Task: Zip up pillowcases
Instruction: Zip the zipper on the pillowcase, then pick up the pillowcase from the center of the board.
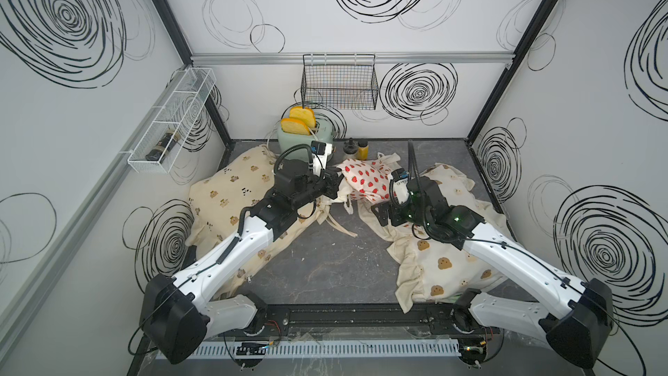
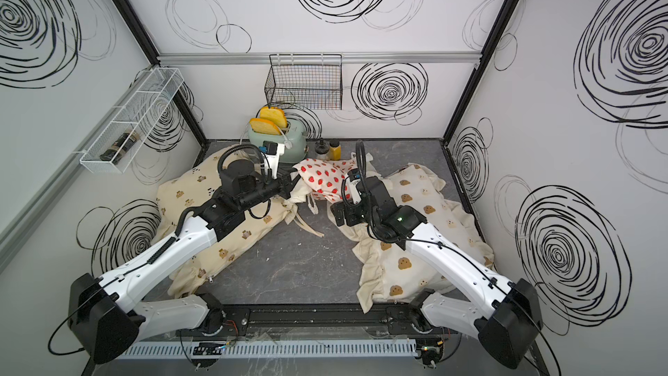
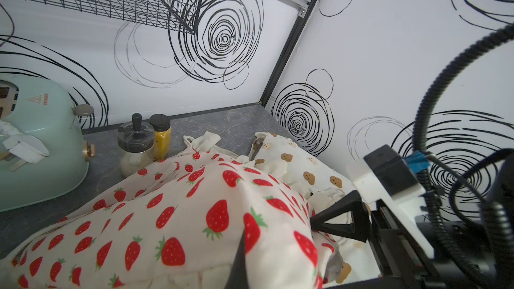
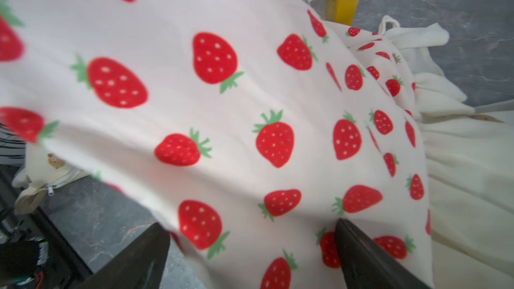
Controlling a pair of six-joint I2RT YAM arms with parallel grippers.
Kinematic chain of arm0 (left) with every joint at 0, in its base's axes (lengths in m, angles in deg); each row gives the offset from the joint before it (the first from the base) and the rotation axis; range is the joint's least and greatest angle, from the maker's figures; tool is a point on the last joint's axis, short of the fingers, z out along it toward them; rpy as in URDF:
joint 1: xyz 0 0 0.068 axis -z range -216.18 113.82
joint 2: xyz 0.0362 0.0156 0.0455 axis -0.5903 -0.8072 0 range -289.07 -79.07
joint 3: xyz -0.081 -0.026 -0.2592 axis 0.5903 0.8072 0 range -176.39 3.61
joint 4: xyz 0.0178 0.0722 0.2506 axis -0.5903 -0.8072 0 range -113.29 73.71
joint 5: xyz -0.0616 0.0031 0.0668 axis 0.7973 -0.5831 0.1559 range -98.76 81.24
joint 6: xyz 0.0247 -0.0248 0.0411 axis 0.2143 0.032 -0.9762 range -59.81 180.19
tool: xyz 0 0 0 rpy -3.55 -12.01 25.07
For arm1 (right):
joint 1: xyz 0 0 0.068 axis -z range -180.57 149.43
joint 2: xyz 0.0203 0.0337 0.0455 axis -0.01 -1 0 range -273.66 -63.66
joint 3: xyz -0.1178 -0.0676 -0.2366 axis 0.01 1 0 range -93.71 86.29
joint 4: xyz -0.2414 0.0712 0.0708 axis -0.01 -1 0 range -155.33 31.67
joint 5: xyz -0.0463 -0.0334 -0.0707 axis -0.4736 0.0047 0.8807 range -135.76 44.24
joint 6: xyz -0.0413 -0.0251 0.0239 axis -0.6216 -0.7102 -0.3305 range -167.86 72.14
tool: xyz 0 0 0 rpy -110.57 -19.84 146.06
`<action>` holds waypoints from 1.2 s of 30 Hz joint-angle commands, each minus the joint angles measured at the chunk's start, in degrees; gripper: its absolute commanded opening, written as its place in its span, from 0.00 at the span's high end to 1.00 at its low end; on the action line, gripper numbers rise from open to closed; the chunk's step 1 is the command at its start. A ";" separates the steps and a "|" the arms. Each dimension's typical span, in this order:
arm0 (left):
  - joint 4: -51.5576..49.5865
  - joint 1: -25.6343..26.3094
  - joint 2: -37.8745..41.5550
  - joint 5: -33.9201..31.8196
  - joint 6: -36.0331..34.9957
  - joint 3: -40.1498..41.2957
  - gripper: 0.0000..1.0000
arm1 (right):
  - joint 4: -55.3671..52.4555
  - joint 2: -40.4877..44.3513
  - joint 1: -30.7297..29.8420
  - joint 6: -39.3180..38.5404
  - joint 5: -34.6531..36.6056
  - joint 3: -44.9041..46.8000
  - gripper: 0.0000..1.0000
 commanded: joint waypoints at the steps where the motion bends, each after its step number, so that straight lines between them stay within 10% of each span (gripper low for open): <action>1: 2.38 0.33 0.79 0.24 -0.16 -0.70 1.00 | 3.54 -1.33 1.31 -0.05 5.26 -0.10 0.00; 12: 3.80 2.04 6.96 -1.54 4.14 9.19 0.76 | 10.85 -1.00 7.46 -0.40 -2.81 2.04 0.77; 17: 2.86 3.77 8.89 -3.40 3.97 13.16 0.54 | 11.95 -1.77 7.85 -0.36 -5.36 0.93 0.95; 22: 0.88 6.02 12.50 -10.41 0.97 18.42 0.25 | 12.32 -0.52 8.39 -0.29 -6.90 -0.76 0.96; 36: 7.39 11.82 -4.25 -21.92 -9.27 14.22 0.01 | 10.29 0.61 8.86 -1.23 -9.39 -6.29 0.96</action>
